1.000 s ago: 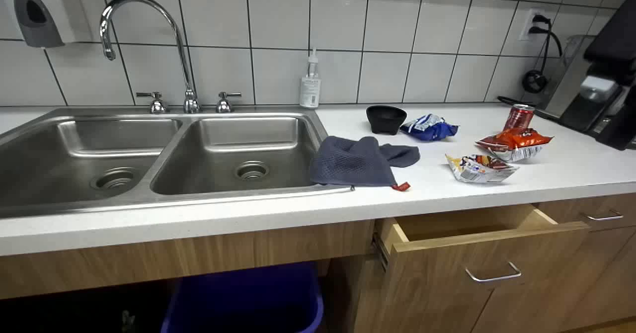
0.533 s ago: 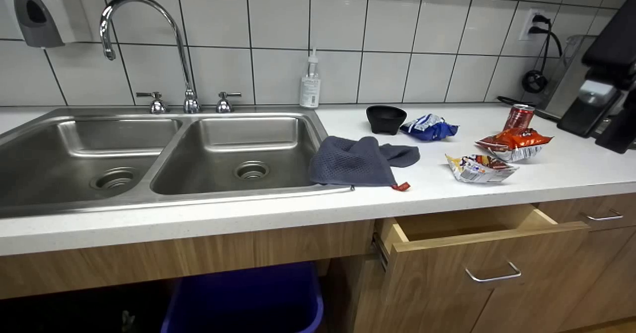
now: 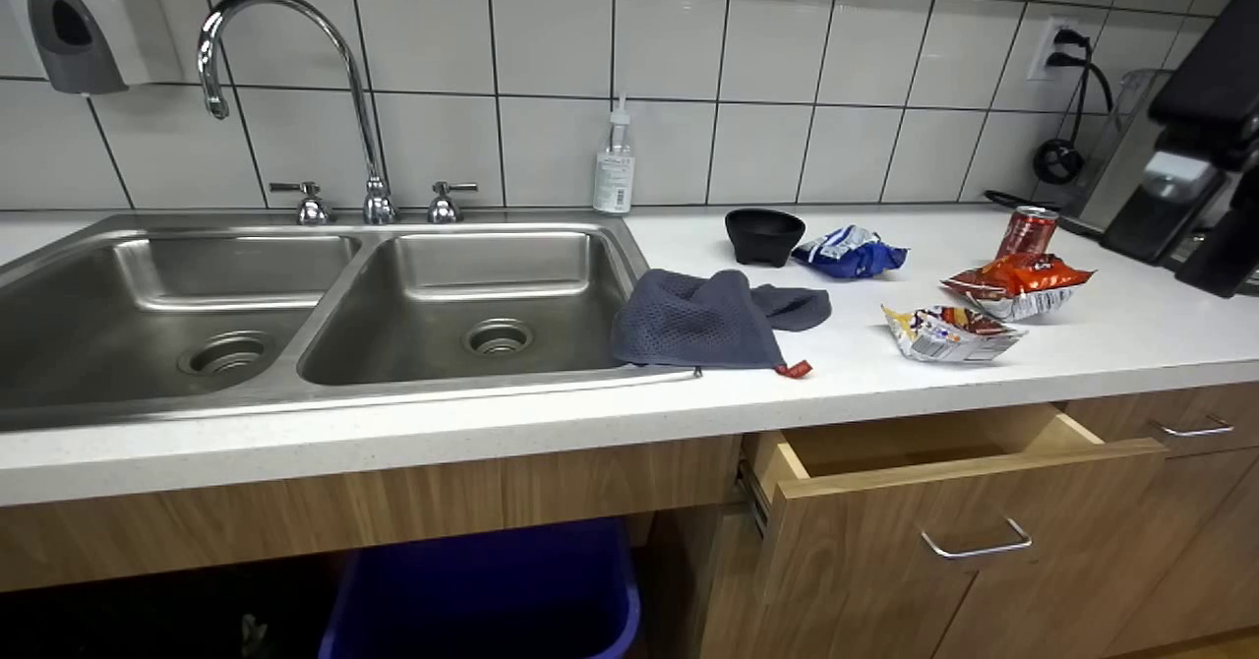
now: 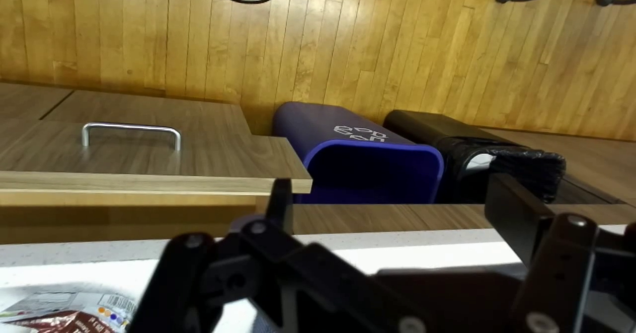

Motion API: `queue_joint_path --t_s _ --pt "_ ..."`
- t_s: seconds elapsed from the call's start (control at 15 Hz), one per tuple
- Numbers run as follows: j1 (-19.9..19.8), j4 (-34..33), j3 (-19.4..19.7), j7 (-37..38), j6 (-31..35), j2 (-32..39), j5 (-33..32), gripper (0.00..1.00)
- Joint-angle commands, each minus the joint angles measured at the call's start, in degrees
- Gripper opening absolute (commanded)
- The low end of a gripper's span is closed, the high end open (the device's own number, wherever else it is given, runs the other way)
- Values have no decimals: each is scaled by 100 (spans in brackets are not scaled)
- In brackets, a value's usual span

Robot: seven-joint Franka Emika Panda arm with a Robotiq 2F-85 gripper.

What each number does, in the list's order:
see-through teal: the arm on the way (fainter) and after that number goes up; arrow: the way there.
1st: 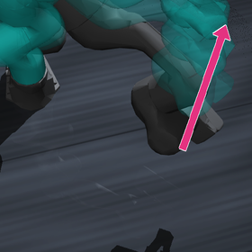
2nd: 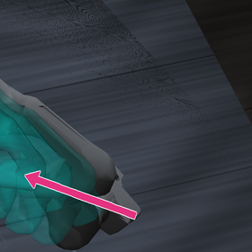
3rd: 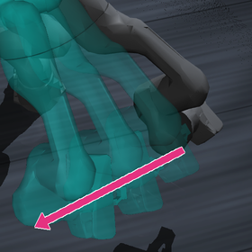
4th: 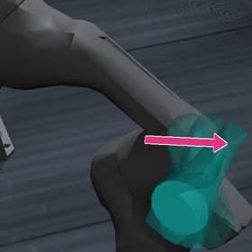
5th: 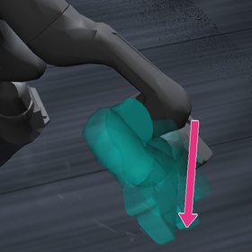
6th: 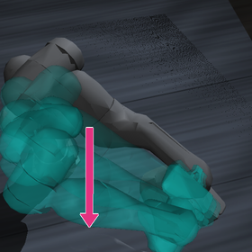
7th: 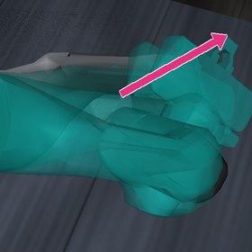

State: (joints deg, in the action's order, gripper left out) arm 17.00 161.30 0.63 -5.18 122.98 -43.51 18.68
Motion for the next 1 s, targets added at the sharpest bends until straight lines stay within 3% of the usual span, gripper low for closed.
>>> queue_joint_path --t_s 0.0,0.93 --pt "-207 -32 -156 48 143 84 31 100" --pt "-791 -63 -187 51 1151 831 -707 100"
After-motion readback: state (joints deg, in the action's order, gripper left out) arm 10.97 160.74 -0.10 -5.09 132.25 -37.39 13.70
